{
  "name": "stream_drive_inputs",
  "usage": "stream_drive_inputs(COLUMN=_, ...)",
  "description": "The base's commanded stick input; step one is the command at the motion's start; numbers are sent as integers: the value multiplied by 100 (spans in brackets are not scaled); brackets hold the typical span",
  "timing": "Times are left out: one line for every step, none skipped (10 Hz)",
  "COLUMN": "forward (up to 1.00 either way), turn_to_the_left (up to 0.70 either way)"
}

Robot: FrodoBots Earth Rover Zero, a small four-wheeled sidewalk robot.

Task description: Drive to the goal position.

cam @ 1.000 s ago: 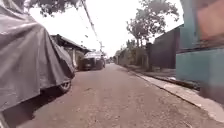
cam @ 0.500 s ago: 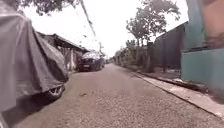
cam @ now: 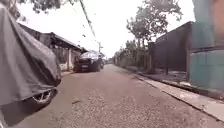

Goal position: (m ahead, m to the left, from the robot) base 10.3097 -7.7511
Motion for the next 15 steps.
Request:
stream_drive_inputs(forward=70, turn_to_the_left=0)
stream_drive_inputs(forward=70, turn_to_the_left=0)
stream_drive_inputs(forward=70, turn_to_the_left=0)
stream_drive_inputs(forward=70, turn_to_the_left=0)
stream_drive_inputs(forward=70, turn_to_the_left=0)
stream_drive_inputs(forward=70, turn_to_the_left=0)
stream_drive_inputs(forward=70, turn_to_the_left=0)
stream_drive_inputs(forward=70, turn_to_the_left=0)
stream_drive_inputs(forward=70, turn_to_the_left=0)
stream_drive_inputs(forward=70, turn_to_the_left=0)
stream_drive_inputs(forward=70, turn_to_the_left=0)
stream_drive_inputs(forward=70, turn_to_the_left=0)
stream_drive_inputs(forward=70, turn_to_the_left=0)
stream_drive_inputs(forward=70, turn_to_the_left=0)
stream_drive_inputs(forward=70, turn_to_the_left=0)
